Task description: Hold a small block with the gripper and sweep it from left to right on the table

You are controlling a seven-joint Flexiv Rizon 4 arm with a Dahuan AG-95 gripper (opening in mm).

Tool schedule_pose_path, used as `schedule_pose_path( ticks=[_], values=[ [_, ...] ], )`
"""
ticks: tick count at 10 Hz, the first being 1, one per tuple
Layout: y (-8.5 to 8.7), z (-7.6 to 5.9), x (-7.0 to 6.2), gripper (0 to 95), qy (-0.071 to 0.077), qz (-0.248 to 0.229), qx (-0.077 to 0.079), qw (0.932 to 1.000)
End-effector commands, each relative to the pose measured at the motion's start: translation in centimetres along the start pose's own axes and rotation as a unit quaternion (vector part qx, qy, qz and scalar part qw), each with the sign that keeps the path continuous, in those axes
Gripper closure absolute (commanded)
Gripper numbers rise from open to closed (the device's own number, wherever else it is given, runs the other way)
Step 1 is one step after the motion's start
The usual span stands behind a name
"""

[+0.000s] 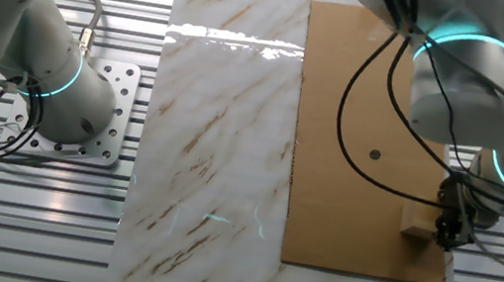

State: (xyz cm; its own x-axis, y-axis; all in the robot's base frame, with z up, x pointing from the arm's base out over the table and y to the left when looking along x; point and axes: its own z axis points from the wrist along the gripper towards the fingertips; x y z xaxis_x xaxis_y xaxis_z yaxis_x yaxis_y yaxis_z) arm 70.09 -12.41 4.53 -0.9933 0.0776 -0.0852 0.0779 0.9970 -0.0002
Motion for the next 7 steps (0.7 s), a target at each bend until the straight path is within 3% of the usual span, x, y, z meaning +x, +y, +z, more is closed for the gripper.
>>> schedule_pose_path(
  ticks=[1,2,5,6,7],
  values=[
    [0.3,0.5,0.2,95.0,-0.005,0.004,-0.007,1.0000],
    [0.5,0.5,0.2,95.0,-0.005,0.015,-0.028,0.9995],
    [1.1,0.6,0.2,95.0,-0.003,0.020,-0.023,0.9995],
    [1.3,0.6,0.2,95.0,-0.006,0.014,-0.003,0.9999],
    [1.4,0.6,0.2,95.0,-0.006,0.018,-0.010,0.9998]
  ],
)
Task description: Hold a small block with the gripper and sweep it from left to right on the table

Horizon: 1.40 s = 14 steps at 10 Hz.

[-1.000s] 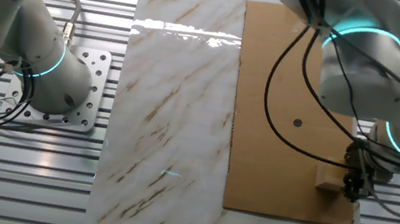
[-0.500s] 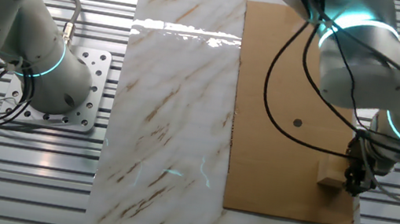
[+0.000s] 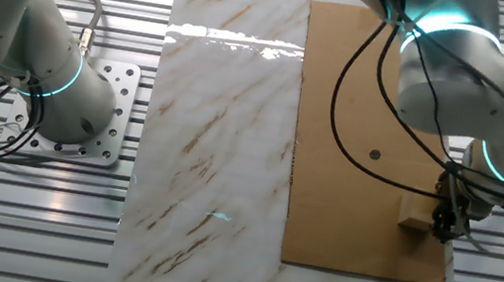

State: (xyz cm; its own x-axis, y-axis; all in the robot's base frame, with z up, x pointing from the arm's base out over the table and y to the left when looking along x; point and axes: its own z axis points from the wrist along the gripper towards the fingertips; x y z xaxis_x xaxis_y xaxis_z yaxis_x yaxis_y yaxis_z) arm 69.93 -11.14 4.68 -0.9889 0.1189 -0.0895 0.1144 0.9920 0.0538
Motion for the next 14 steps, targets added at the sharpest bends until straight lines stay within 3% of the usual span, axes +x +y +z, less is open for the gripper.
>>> schedule_pose_path(
  ticks=[1,3,6,10,13,14],
  values=[
    [0.3,0.8,0.0,95.0,-0.004,0.001,0.014,0.9999],
    [0.5,0.8,0.0,95.0,-0.004,0.000,0.020,0.9998],
    [0.7,0.7,0.0,95.0,-0.010,0.004,0.007,0.9999],
    [1.3,0.6,0.1,95.0,-0.008,0.012,0.002,0.9999],
    [1.8,0.7,0.2,95.0,-0.010,0.010,0.025,0.9996],
    [1.9,0.7,0.2,95.0,-0.012,0.018,0.004,0.9998]
  ],
)
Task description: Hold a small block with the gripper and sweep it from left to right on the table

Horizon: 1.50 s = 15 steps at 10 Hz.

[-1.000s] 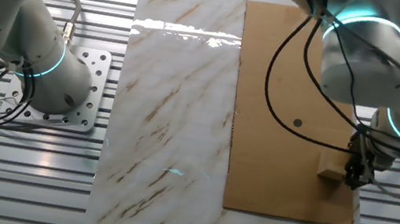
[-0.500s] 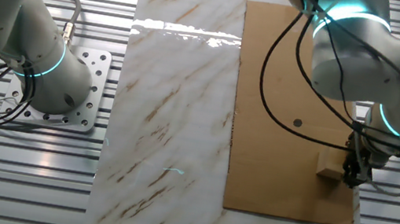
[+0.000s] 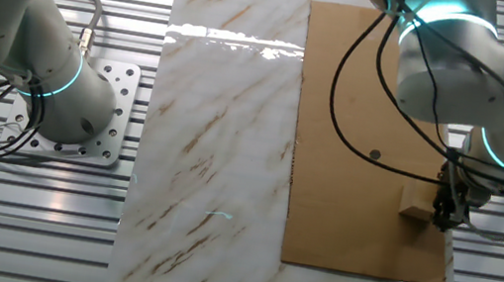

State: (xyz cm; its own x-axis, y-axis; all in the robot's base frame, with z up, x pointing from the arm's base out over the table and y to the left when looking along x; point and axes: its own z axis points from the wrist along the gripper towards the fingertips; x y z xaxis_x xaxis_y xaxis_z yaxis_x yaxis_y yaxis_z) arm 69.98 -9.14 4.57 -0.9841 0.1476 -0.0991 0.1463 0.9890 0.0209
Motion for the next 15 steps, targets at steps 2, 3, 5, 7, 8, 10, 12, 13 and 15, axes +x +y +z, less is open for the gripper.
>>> schedule_pose_path(
  ticks=[2,3,5,7,8,10,12,13,15],
  values=[
    [0.11,0.49,0.07,95.0,0.003,0.008,-0.022,0.9997],
    [0.28,0.50,0.11,95.0,-0.003,0.007,-0.018,0.9998],
    [0.35,0.50,0.07,95.0,-0.004,0.005,-0.014,0.9999],
    [0.37,0.51,0.06,95.0,0.004,0.014,-0.035,0.9993],
    [0.37,0.50,0.06,95.0,0.007,0.013,-0.035,0.9993],
    [0.39,0.52,0.05,95.0,-0.005,0.013,-0.039,0.9992],
    [0.40,0.52,0.04,95.0,0.004,0.014,-0.033,0.9994],
    [0.40,0.53,0.04,95.0,0.012,0.015,-0.030,0.9994],
    [0.41,0.65,0.06,95.0,0.007,0.015,-0.029,0.9994]
  ],
)
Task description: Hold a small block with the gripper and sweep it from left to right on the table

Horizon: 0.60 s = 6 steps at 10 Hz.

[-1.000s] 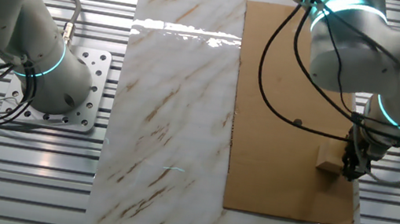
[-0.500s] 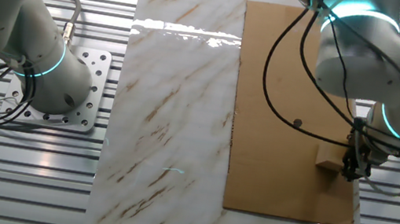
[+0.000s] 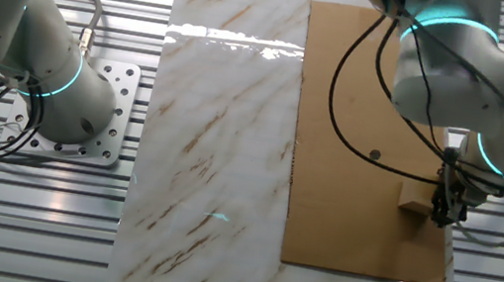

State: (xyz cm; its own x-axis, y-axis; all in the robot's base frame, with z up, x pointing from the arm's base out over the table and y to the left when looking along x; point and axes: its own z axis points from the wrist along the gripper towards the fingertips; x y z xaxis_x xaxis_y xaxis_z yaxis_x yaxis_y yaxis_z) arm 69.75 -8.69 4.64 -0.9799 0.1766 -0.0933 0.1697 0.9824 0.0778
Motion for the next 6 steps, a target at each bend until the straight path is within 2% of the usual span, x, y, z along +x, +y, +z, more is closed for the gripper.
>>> schedule_pose_path(
  ticks=[1,2,3,4,6],
  values=[
    [-0.01,0.87,-0.20,95.0,0.003,0.001,-0.001,1.0000],
    [0.03,1.09,-0.15,95.0,0.006,0.002,0.002,1.0000],
    [0.05,1.15,-0.13,95.0,0.016,0.000,0.012,0.9998],
    [0.06,1.17,-0.12,95.0,0.018,-0.005,0.022,0.9996],
    [0.07,1.26,-0.10,95.0,0.003,-0.005,0.013,0.9999]
  ],
)
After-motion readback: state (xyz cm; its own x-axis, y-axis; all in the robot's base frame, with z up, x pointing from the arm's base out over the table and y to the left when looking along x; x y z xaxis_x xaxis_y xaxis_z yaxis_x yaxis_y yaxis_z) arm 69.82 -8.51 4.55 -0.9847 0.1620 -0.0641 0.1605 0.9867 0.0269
